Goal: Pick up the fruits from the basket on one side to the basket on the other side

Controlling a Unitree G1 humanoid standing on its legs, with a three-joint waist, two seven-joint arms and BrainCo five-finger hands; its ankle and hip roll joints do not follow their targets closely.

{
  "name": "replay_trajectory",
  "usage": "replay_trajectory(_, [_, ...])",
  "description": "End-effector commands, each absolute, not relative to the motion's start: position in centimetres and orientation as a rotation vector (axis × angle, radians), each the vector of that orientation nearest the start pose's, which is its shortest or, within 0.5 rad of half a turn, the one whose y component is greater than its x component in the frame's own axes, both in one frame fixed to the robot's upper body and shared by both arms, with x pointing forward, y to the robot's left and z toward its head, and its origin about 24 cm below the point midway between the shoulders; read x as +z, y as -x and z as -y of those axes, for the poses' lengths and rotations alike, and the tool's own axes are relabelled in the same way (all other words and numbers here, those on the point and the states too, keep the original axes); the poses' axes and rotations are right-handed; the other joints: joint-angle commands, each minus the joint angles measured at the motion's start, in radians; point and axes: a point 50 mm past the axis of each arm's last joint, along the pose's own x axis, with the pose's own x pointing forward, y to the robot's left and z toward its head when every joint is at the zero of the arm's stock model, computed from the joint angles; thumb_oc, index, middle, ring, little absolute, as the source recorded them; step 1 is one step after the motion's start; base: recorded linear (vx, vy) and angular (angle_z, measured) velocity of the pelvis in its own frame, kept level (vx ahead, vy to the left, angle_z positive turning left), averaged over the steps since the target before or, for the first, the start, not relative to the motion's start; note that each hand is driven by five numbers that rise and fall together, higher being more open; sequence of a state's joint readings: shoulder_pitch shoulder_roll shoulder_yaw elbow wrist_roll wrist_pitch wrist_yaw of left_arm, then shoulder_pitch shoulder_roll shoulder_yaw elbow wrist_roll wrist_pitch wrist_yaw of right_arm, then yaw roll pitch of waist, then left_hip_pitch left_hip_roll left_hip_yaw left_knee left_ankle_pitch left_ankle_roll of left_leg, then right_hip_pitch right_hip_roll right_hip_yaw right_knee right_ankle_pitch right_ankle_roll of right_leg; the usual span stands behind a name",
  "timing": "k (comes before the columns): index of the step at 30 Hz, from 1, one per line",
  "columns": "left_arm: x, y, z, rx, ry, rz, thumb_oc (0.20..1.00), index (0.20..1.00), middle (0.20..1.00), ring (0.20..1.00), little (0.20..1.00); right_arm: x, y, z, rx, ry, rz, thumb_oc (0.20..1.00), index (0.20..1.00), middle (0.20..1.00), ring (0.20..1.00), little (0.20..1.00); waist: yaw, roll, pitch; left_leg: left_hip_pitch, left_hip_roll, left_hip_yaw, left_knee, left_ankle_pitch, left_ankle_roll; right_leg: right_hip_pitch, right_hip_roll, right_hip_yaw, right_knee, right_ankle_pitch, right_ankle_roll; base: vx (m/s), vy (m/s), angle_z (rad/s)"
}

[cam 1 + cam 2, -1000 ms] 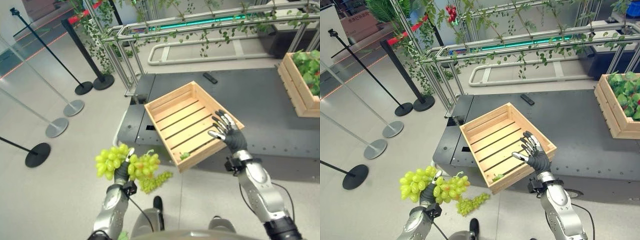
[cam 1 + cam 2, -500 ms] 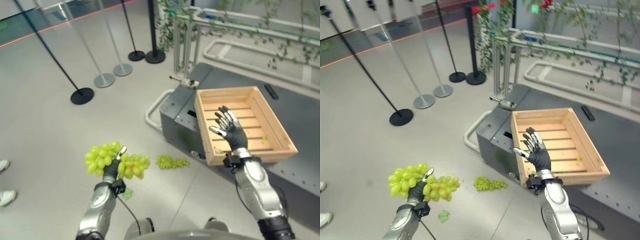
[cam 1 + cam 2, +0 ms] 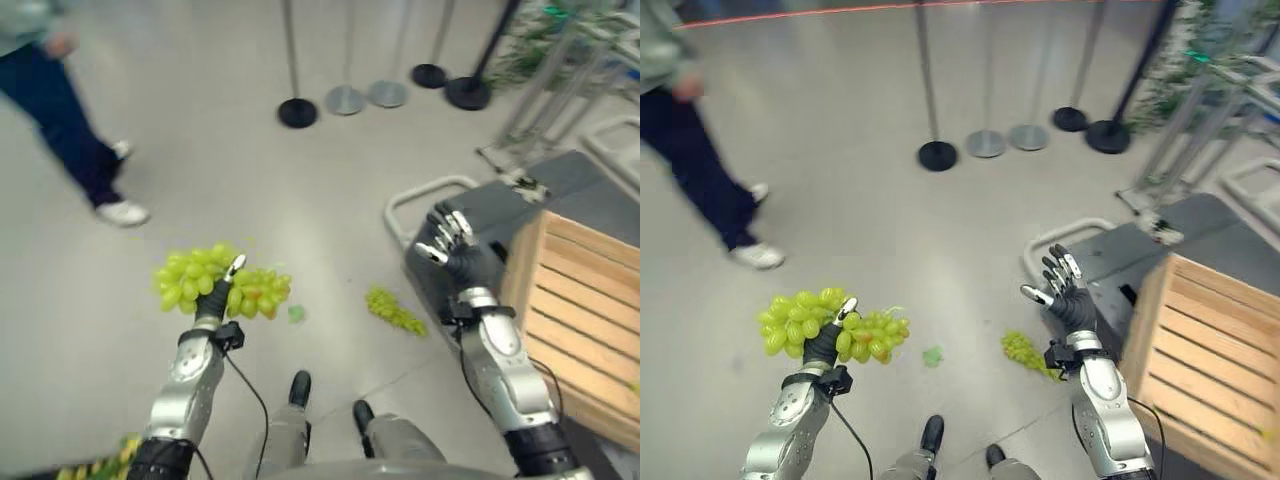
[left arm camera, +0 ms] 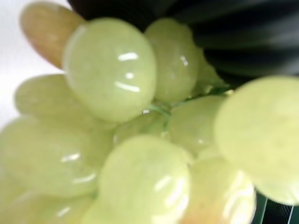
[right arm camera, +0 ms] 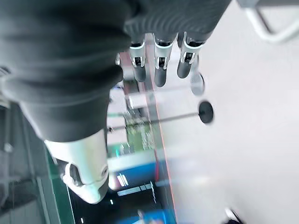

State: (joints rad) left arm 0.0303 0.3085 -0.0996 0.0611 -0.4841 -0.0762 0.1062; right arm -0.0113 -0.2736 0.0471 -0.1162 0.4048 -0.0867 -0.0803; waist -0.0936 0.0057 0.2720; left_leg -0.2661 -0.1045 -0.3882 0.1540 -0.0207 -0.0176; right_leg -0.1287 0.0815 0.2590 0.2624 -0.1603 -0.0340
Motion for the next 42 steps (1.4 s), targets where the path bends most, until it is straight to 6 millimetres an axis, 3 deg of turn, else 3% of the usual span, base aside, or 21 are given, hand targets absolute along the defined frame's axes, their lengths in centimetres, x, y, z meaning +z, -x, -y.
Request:
replay_trajectory(1, [8.6, -25.3, -19.0, -0.039, 0.181, 0.230, 0.200, 0.200, 0.200, 0.200, 0.200, 11.5, -25.4, 18.7, 0.044, -0.137, 0.343, 1.000, 1.000, 1.000, 1.000, 1.000, -0.021, -0.006, -0.063, 0.148, -0.034, 0.022, 0.028, -0.129, -0.033, -0.012, -0.083, -0.033, -0.118, 0.018, 0.144, 0.10, -0.169, 0.62])
replay_trajectory(5, [8.5, -24.3, -19.6, -0.027, 0.238, 0.228, 0.200, 0.200, 0.200, 0.200, 0.200, 11.8, -25.8, 18.1, 0.085, -0.140, 0.348, 1.000, 1.000, 1.000, 1.000, 1.000, 0.032, 0.011, -0.065, 0.129, -0.022, -0.009, 0.041, -0.128, -0.050, 0.009, -0.100, -0.056, -0.166, 0.017, 0.132, 0.02, -0.095, 0.28])
replay_trajectory(10, [8.5, -23.8, -19.9, -0.005, 0.249, 0.228, 0.200, 0.200, 0.200, 0.200, 0.200, 11.9, -26.0, 17.9, 0.095, -0.144, 0.347, 1.000, 1.000, 1.000, 1.000, 1.000, 0.065, 0.027, -0.062, 0.093, 0.004, -0.085, 0.012, -0.074, -0.089, 0.020, -0.108, -0.119, -0.193, 0.006, 0.121, -0.04, -0.085, 0.52])
replay_trajectory(12, [8.8, -24.0, -19.6, 0.000, 0.289, 0.246, 0.200, 0.200, 0.200, 0.200, 0.200, 12.7, -26.2, 18.5, 0.057, -0.109, 0.384, 1.000, 1.000, 1.000, 1.000, 1.000, 0.039, 0.036, -0.031, 0.051, 0.096, 0.093, 0.036, -0.067, -0.090, 0.018, -0.145, -0.226, -0.160, -0.032, 0.128, -0.07, 0.010, 1.24])
replay_trajectory(13, [8.9, -24.0, -19.6, 0.000, 0.290, 0.247, 0.200, 0.200, 0.200, 0.200, 0.200, 12.7, -26.2, 18.5, 0.057, -0.109, 0.386, 1.000, 1.000, 1.000, 1.000, 1.000, 0.038, 0.037, -0.033, 0.047, 0.095, 0.092, 0.033, -0.061, -0.090, 0.015, -0.146, -0.227, -0.163, -0.027, 0.128, -0.11, -0.005, 2.10])
replay_trajectory(14, [8.7, -24.3, -19.4, -0.001, 0.297, 0.239, 0.200, 0.200, 0.200, 0.200, 0.200, 13.0, -26.3, 18.9, 0.023, -0.087, 0.399, 1.000, 1.000, 1.000, 1.000, 1.000, 0.010, 0.040, -0.031, 0.034, 0.213, 0.348, 0.040, -0.035, -0.095, 0.028, -0.179, -0.327, -0.181, -0.017, 0.142, -0.11, -0.002, 2.02])
replay_trajectory(16, [8.5, -24.3, -19.3, -0.019, 0.284, 0.226, 0.200, 0.200, 0.200, 0.200, 0.200, 12.7, -26.3, 19.1, 0.004, -0.085, 0.391, 1.000, 1.000, 1.000, 1.000, 1.000, 0.002, 0.043, -0.036, 0.052, 0.295, 0.487, 0.056, -0.025, -0.112, 0.047, -0.205, -0.426, -0.203, -0.005, 0.148, -0.08, 0.023, 1.76])
replay_trajectory(18, [8.5, -24.0, -19.4, -0.040, 0.264, 0.223, 0.200, 0.200, 0.200, 0.200, 0.200, 12.1, -26.3, 18.9, 0.012, -0.086, 0.366, 1.000, 1.000, 1.000, 1.000, 1.000, 0.021, 0.038, -0.044, 0.080, 0.295, 0.456, 0.075, -0.057, -0.133, 0.085, -0.223, -0.486, -0.230, 0.006, 0.157, 0.03, 0.028, 1.55])
replay_trajectory(20, [8.5, -24.0, -19.4, -0.040, 0.264, 0.223, 0.200, 0.200, 0.200, 0.200, 0.200, 12.1, -26.3, 18.9, 0.012, -0.086, 0.366, 1.000, 1.000, 1.000, 1.000, 1.000, 0.018, 0.037, -0.045, 0.077, 0.292, 0.453, 0.071, -0.050, -0.132, 0.084, -0.224, -0.490, -0.234, 0.011, 0.157, 0.04, 0.026, 0.85])
replay_trajectory(21, [8.6, -23.7, -19.5, -0.060, 0.259, 0.219, 0.200, 0.200, 0.200, 0.200, 0.200, 11.7, -26.2, 18.7, 0.041, -0.097, 0.345, 1.000, 1.000, 1.000, 1.000, 1.000, 0.037, 0.009, -0.050, 0.122, 0.265, 0.414, 0.160, -0.160, -0.129, 0.112, -0.255, -0.538, -0.216, 0.006, 0.160, 0.06, 0.139, 0.90])
replay_trajectory(25, [8.9, -23.7, -19.2, -0.084, 0.235, 0.225, 0.200, 0.200, 0.200, 0.200, 0.200, 11.1, -26.0, 18.7, 0.033, -0.120, 0.321, 1.000, 1.000, 1.000, 1.000, 1.000, 0.042, 0.016, -0.059, 0.159, 0.255, 0.405, 0.032, -0.109, -0.130, 0.104, -0.268, -0.570, -0.188, 0.035, 0.183, 0.05, 0.184, 0.88])
replay_trajectory(29, [9.7, -23.5, -19.5, -0.115, 0.189, 0.248, 0.200, 0.200, 0.200, 0.200, 0.200, 10.5, -25.9, 18.8, 0.025, -0.150, 0.295, 1.000, 1.000, 1.000, 1.000, 1.000, 0.063, -0.009, -0.076, 0.180, 0.241, 0.375, -0.049, -0.095, -0.114, 0.116, -0.293, -0.609, -0.168, 0.049, 0.207, 0.05, 0.237, 0.62])
replay_trajectory(33, [9.9, -23.3, -20.0, -0.104, 0.152, 0.246, 0.200, 0.200, 0.200, 0.200, 0.200, 9.9, -25.7, 18.7, 0.014, -0.162, 0.270, 1.000, 1.000, 1.000, 1.000, 1.000, 0.089, -0.037, -0.082, 0.186, 0.193, 0.330, -0.110, -0.078, -0.073, 0.083, -0.344, -0.620, -0.059, 0.064, 0.233, 0.05, 0.278, 0.40])
replay_trajectory(34, [9.9, -23.3, -20.2, -0.090, 0.141, 0.247, 0.200, 0.200, 0.200, 0.200, 0.200, 9.6, -25.7, 18.8, 0.000, -0.158, 0.256, 1.000, 1.000, 1.000, 1.000, 1.000, 0.093, -0.041, -0.072, 0.208, 0.159, 0.302, -0.140, -0.076, -0.049, 0.061, -0.395, -0.617, 0.040, 0.114, 0.242, 0.05, 0.206, 0.50])
replay_trajectory(35, [9.9, -23.3, -20.2, -0.090, 0.141, 0.248, 0.200, 0.200, 0.200, 0.200, 0.200, 9.6, -25.7, 18.8, 0.000, -0.158, 0.257, 1.000, 1.000, 1.000, 1.000, 1.000, 0.092, -0.042, -0.072, 0.204, 0.155, 0.301, -0.141, -0.070, -0.047, 0.059, -0.399, -0.618, 0.039, 0.119, 0.244, 0.13, 0.325, 0.81])
replay_trajectory(36, [9.9, -23.4, -20.2, -0.082, 0.143, 0.250, 0.200, 0.200, 0.200, 0.200, 0.200, 9.4, -25.8, 18.7, -0.011, -0.156, 0.251, 1.000, 1.000, 1.000, 1.000, 1.000, 0.084, -0.038, -0.057, 0.215, 0.133, 0.271, -0.161, -0.058, -0.033, 0.028, -0.416, -0.576, 0.117, 0.191, 0.242, 0.08, 0.181, 0.72])
replay_trajectory(37, [9.9, -23.6, -20.2, -0.081, 0.141, 0.253, 0.200, 0.200, 0.200, 0.200, 0.200, 9.4, -25.8, 18.7, -0.016, -0.154, 0.248, 1.000, 1.000, 1.000, 1.000, 1.000, 0.071, -0.026, -0.048, 0.221, 0.132, 0.249, -0.170, -0.054, -0.032, 0.001, -0.381, -0.513, 0.147, 0.185, 0.237, 0.12, 0.223, 1.02])
replay_trajectory(38, [10.0, -23.7, -20.0, -0.088, 0.144, 0.255, 0.200, 0.200, 0.200, 0.200, 0.200, 9.6, -25.9, 18.9, -0.023, -0.155, 0.259, 1.000, 1.000, 1.000, 1.000, 1.000, 0.055, -0.013, -0.047, 0.215, 0.127, 0.226, -0.172, -0.046, -0.029, -0.028, -0.309, -0.429, 0.137, 0.152, 0.225, 0.06, 0.096, 0.86])
replay_trajectory(39, [10.0, -23.7, -20.0, -0.088, 0.144, 0.255, 0.200, 0.200, 0.200, 0.200, 0.200, 9.6, -25.9, 18.9, -0.023, -0.155, 0.259, 1.000, 1.000, 1.000, 1.000, 1.000, 0.056, -0.012, -0.048, 0.213, 0.128, 0.226, -0.172, -0.046, -0.029, -0.029, -0.309, -0.429, 0.136, 0.153, 0.225, 0.11, 0.107, 1.14])
replay_trajectory(41, [10.3, -23.8, -19.8, -0.100, 0.160, 0.273, 0.200, 0.200, 0.200, 0.200, 0.200, 9.8, -25.8, 19.4, -0.036, -0.138, 0.266, 1.000, 1.000, 1.000, 1.000, 1.000, 0.033, 0.009, -0.045, 0.214, 0.090, 0.156, -0.156, -0.047, -0.029, -0.057, -0.191, -0.277, 0.076, 0.044, 0.193, 0.24, 0.146, 0.91])
replay_trajectory(42, [10.3, -23.8, -19.8, -0.100, 0.160, 0.273, 0.200, 0.200, 0.200, 0.200, 0.200, 9.8, -25.8, 19.4, -0.036, -0.138, 0.266, 1.000, 1.000, 1.000, 1.000, 1.000, 0.032, 0.010, -0.046, 0.213, 0.090, 0.156, -0.156, -0.047, -0.029, -0.057, -0.191, -0.277, 0.075, 0.045, 0.193, 0.20, 0.093, 0.63])
